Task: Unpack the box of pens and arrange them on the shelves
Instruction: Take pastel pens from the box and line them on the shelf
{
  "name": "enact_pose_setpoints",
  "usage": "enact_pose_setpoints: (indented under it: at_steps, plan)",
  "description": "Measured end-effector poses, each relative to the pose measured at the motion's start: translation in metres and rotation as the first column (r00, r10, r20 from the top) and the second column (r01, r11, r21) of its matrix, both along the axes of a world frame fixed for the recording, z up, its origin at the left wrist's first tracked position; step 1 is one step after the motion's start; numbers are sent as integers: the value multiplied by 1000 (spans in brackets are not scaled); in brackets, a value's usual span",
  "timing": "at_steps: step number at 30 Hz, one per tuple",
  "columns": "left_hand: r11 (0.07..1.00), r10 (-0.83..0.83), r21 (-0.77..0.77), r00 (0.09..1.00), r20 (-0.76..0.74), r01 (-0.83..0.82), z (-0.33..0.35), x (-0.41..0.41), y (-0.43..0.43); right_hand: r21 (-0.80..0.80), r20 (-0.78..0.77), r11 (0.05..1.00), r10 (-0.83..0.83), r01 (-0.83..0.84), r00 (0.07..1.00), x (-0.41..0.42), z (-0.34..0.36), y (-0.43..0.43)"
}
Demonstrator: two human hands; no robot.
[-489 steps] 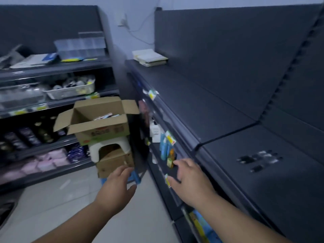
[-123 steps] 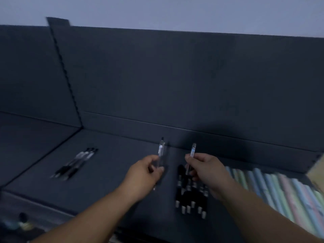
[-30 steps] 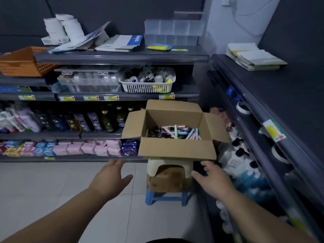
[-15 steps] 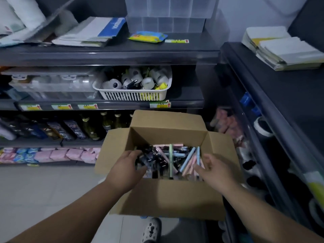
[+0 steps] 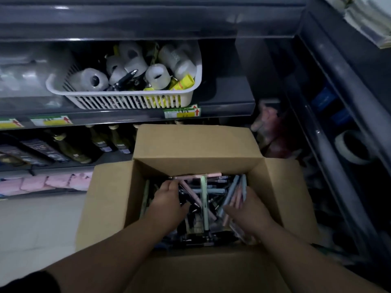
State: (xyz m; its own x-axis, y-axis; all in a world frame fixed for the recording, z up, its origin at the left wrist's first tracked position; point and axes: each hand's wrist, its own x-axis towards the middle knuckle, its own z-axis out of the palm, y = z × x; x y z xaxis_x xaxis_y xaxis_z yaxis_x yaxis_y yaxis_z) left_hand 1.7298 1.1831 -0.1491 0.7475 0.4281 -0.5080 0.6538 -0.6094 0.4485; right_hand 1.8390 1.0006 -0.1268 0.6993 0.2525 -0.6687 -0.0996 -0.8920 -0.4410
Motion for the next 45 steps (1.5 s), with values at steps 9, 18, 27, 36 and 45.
enact_pose_setpoints:
  at_steps: [9, 18, 27, 36, 45]
  plan:
    - [928, 288, -236, 957, -42, -289, -33, 13, -8, -14, -33, 968, -249, 249, 968, 19, -41, 28]
    - [931, 296, -235, 955, 33, -280, -30, 22, -10, 2, -13, 933, -359, 359, 933, 15, -60, 45]
    - [943, -209, 284, 972, 108, 172, -29, 22, 1, -50, -119, 974, -227, 222, 967, 6, -47, 18]
    - [600, -745, 521, 662, 86, 607, -40, 43, 7, 25, -133, 957, -283, 289, 950, 6, -45, 15]
    - [745, -563, 352, 817, -122, 566, -27, 27, 9, 12, -320, 825, -532, 565, 784, 21, -53, 36]
